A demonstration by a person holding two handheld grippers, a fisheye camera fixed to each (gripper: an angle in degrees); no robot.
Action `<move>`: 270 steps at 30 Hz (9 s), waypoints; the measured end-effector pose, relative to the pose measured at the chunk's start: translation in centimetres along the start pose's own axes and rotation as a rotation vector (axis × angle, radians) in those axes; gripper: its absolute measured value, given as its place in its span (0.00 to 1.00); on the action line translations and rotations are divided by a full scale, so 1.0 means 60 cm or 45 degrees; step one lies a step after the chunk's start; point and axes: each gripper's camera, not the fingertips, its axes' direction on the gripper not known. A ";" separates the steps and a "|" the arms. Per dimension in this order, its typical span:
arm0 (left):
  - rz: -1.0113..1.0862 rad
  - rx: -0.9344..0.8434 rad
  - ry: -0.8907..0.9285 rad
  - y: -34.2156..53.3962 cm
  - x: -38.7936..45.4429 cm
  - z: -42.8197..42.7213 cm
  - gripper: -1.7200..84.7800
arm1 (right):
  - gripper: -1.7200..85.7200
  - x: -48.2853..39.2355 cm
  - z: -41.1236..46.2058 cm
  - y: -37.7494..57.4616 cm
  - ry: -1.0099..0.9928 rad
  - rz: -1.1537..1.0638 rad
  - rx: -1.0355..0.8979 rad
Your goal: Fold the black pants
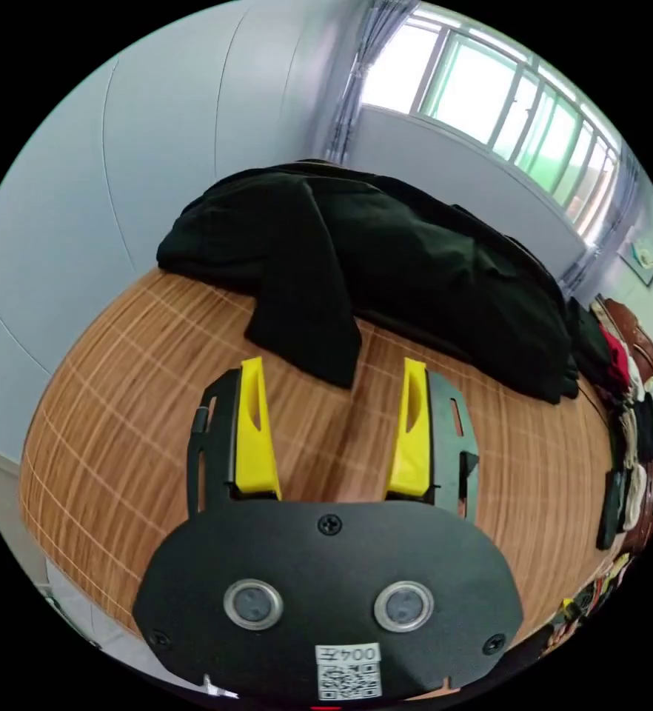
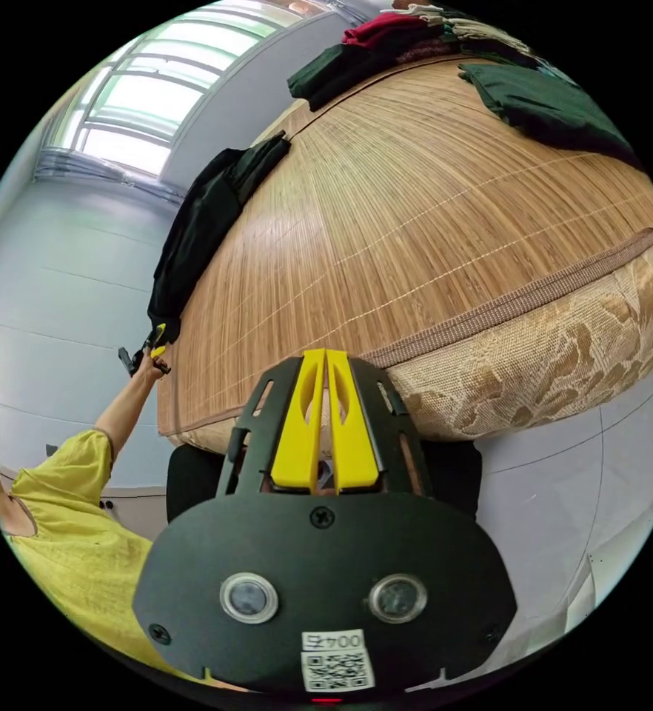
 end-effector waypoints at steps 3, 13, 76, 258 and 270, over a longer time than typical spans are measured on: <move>-0.030 -0.043 -0.064 -0.073 -0.001 0.046 0.29 | 0.01 -0.014 0.011 -0.013 0.007 -0.008 -0.021; 0.098 0.138 0.624 -0.048 -0.064 -0.124 0.07 | 0.01 -0.046 0.021 -0.029 -0.031 0.004 -0.003; 1.718 0.177 -0.361 -0.209 1.232 -0.118 0.20 | 0.08 -0.272 0.223 -0.388 -0.905 -0.562 0.282; 0.663 1.062 1.998 0.398 -0.572 -1.216 0.06 | 0.08 -0.539 -0.842 0.136 -1.374 -1.111 0.952; 0.286 0.897 1.478 0.206 -0.755 -1.131 0.07 | 0.07 -0.778 -0.632 -0.051 -1.045 -0.871 0.480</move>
